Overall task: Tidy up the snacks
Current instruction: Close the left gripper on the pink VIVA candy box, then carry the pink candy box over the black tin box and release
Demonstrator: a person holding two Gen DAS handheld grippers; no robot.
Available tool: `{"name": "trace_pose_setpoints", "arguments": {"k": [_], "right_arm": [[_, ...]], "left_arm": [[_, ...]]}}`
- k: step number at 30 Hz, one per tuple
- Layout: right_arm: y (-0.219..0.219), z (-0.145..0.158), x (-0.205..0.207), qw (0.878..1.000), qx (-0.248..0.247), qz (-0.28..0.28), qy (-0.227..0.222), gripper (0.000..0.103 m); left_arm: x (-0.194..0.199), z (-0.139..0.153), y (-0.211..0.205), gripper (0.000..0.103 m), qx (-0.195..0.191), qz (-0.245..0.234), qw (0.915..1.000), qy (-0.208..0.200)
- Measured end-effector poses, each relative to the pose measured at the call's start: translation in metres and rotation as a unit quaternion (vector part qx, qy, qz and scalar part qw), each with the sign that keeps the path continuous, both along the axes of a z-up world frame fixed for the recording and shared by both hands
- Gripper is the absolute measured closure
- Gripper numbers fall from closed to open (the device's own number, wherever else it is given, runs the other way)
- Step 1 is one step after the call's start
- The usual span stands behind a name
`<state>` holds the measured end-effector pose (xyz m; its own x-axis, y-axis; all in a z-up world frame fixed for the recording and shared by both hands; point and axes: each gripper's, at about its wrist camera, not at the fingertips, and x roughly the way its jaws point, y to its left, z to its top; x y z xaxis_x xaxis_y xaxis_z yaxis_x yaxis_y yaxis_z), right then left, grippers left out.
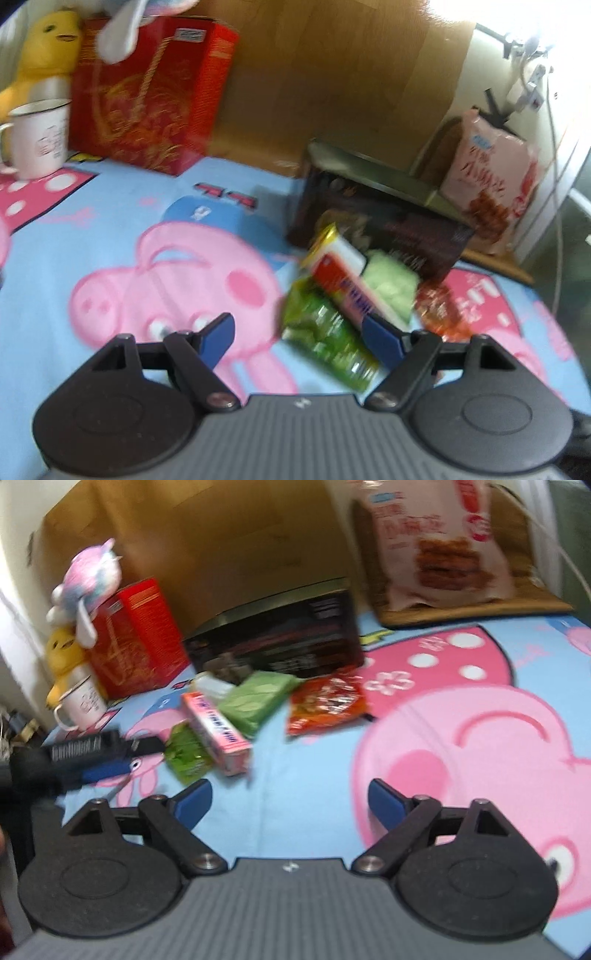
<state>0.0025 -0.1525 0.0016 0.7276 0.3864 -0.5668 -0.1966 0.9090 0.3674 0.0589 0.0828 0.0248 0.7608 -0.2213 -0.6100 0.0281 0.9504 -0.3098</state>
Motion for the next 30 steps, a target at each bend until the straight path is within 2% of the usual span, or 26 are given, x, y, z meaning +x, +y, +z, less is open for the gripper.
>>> {"name": "trace_pose_setpoints", "arguments": {"k": [2, 4, 7, 8, 9, 10, 12, 13, 15, 22, 30], "right_arm": [[0.01, 0.0, 0.007, 1.0, -0.011, 0.014, 0.0, 0.026], [0.017, -0.001, 0.016, 1.0, -0.013, 0.026, 0.005, 0.028], [0.025, 0.0, 0.027, 0.999, -0.019, 0.041, 0.005, 0.037], [0.027, 0.0, 0.031, 0.999, -0.017, 0.046, 0.008, 0.039], [0.029, 0.0, 0.033, 0.998, -0.016, 0.052, 0.008, 0.041], [0.033, -0.001, 0.036, 0.998, -0.017, 0.06, 0.007, 0.046], [0.039, -0.002, 0.039, 0.997, -0.021, 0.077, 0.006, 0.056], [0.042, -0.002, 0.04, 0.996, -0.025, 0.085, 0.003, 0.069], [0.045, -0.002, 0.042, 0.996, -0.032, 0.089, 0.001, 0.071], [0.04, 0.0, 0.036, 0.994, -0.009, 0.104, 0.018, 0.073], [0.057, 0.011, 0.009, 0.989, -0.033, 0.141, 0.009, 0.073]], "left_arm": [[0.013, 0.007, -0.002, 0.024, -0.001, -0.015, 0.9998, -0.009], [0.026, 0.011, -0.005, 0.024, 0.003, -0.026, 0.9995, -0.016], [0.049, 0.012, -0.009, 0.026, 0.003, -0.034, 0.9993, -0.015], [0.054, 0.011, -0.011, 0.031, 0.001, -0.036, 0.9993, -0.011], [0.061, 0.009, -0.011, 0.041, -0.002, -0.041, 0.9991, -0.004], [0.067, 0.005, -0.013, 0.046, -0.008, -0.049, 0.9987, 0.006], [0.075, -0.002, -0.014, 0.065, -0.015, -0.058, 0.9978, 0.027], [0.075, -0.007, -0.013, 0.065, -0.019, -0.058, 0.9976, 0.033], [0.071, -0.008, -0.009, 0.066, -0.027, -0.053, 0.9978, 0.029], [0.037, -0.002, 0.01, 0.066, -0.057, -0.036, 0.9975, 0.025], [0.0, 0.0, 0.028, 0.066, -0.069, -0.017, 0.9971, 0.026]]}}
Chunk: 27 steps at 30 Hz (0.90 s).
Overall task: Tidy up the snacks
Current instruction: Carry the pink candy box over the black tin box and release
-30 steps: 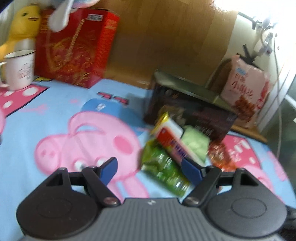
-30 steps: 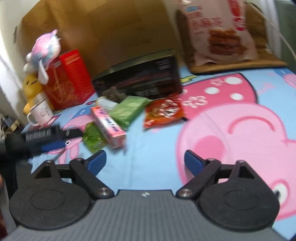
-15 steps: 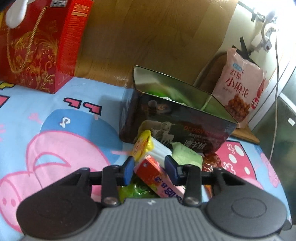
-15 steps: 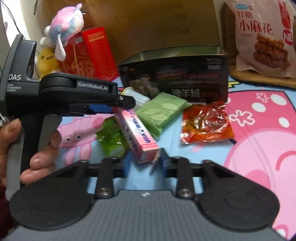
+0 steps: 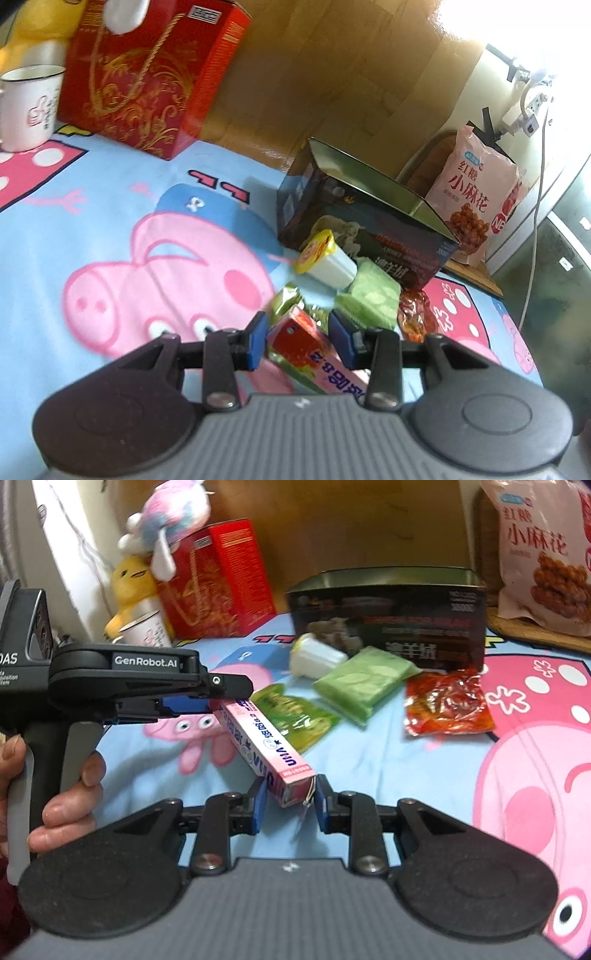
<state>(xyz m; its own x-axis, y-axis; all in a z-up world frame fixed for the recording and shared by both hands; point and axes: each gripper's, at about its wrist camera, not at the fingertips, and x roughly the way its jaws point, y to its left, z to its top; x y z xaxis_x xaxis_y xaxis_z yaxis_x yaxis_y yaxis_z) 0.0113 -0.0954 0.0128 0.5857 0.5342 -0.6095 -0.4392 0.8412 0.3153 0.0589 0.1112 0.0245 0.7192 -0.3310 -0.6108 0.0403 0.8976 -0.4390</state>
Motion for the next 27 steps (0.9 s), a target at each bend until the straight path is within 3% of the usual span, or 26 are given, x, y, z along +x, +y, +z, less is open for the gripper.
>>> {"name": "trace_pose_setpoints", "arguments": {"k": [12, 27], "right_arm": [[0.006, 0.008, -0.024, 1.0, -0.029, 0.0, -0.011, 0.073], [-0.026, 0.009, -0.038, 0.998, -0.032, -0.053, -0.017, 0.073]], "left_arm": [[-0.022, -0.001, -0.002, 0.066, -0.002, 0.002, 1.0, -0.001], [-0.014, 0.003, -0.043, 0.066, 0.004, -0.048, 0.9988, -0.005]]}}
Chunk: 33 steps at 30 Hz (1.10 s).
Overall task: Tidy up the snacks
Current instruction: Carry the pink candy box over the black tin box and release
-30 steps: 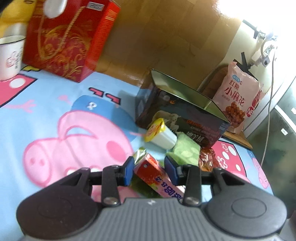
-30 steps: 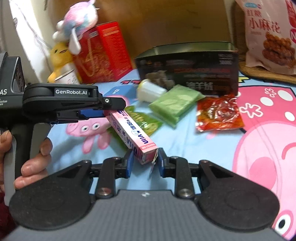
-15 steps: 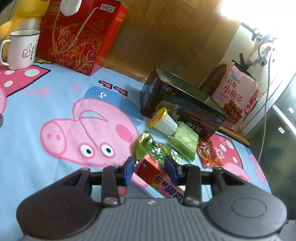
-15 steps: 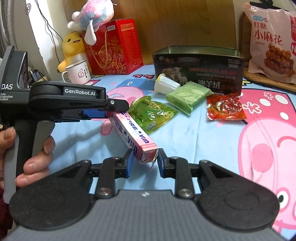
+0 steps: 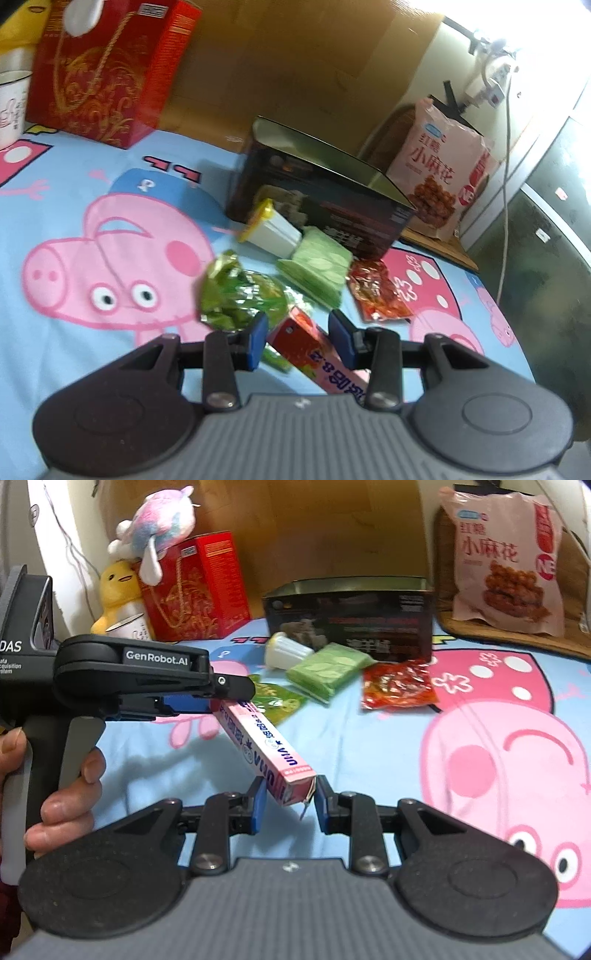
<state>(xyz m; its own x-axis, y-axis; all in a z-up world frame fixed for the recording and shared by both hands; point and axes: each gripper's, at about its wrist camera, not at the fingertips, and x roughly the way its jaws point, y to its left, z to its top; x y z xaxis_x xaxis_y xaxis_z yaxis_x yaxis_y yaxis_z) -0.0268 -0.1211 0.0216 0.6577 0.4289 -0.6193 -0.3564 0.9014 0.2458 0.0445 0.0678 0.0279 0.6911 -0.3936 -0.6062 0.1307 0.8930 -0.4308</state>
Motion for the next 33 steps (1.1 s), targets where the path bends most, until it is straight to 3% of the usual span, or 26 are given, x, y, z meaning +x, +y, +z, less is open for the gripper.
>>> {"name": "trace_pose_setpoints", "arguments": {"k": [14, 33], "right_arm": [[-0.03, -0.004, -0.002, 0.999, 0.008, -0.036, 0.003, 0.072], [-0.041, -0.005, 0.001, 0.999, 0.017, -0.043, 0.0, 0.072]], "left_arm": [[0.008, 0.001, -0.035, 0.066, 0.015, -0.027, 0.9995, 0.001], [0.016, 0.002, -0.049, 0.066, 0.031, -0.026, 0.9992, 0.005]]}}
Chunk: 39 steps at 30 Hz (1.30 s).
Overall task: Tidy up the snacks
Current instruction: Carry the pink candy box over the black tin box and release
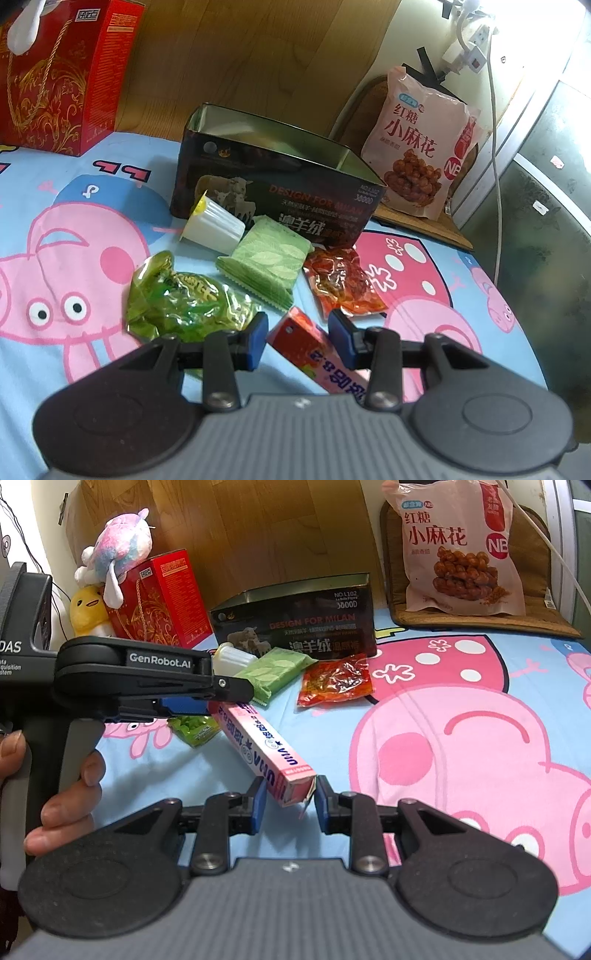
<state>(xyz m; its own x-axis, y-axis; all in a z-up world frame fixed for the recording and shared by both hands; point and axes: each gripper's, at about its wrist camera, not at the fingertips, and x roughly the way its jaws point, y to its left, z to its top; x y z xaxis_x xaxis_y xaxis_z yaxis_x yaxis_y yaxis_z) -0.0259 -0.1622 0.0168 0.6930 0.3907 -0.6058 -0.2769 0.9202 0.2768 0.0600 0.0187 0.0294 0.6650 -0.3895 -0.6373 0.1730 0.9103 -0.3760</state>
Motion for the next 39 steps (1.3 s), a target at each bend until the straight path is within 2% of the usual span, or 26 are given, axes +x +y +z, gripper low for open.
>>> {"name": "trace_pose_setpoints", "arguments": {"k": [12, 21, 29, 35, 37, 38, 39], "right_arm": [[0.005, 0.001, 0.018, 1.0, -0.014, 0.004, -0.003, 0.072], [0.009, 0.021, 0.05, 0.999, -0.033, 0.001, -0.028, 0.072], [0.005, 0.06, 0.111, 0.995, -0.054, 0.003, -0.082, 0.072], [0.017, 0.059, 0.17, 0.991, -0.077, 0.001, -0.105, 0.071], [0.025, 0.053, 0.183, 0.989, -0.095, 0.007, -0.115, 0.068], [0.029, 0.05, 0.188, 0.987, -0.106, 0.01, -0.122, 0.059], [0.033, 0.046, 0.194, 0.984, -0.118, 0.015, -0.131, 0.053]], "left_arm": [[0.017, 0.005, 0.002, 0.066, -0.002, 0.0, 1.0, -0.006], [0.051, 0.033, 0.001, 0.066, -0.005, -0.002, 0.9992, -0.04], [0.11, 0.078, 0.0, 0.065, -0.005, 0.011, 0.9943, -0.106], [0.158, 0.083, -0.001, 0.064, 0.002, 0.04, 0.993, -0.111], [0.169, 0.077, 0.002, 0.065, 0.01, 0.054, 0.9929, -0.106], [0.174, 0.074, 0.002, 0.062, 0.017, 0.059, 0.9929, -0.102], [0.179, 0.069, 0.003, 0.062, 0.023, 0.064, 0.9932, -0.095]]}}
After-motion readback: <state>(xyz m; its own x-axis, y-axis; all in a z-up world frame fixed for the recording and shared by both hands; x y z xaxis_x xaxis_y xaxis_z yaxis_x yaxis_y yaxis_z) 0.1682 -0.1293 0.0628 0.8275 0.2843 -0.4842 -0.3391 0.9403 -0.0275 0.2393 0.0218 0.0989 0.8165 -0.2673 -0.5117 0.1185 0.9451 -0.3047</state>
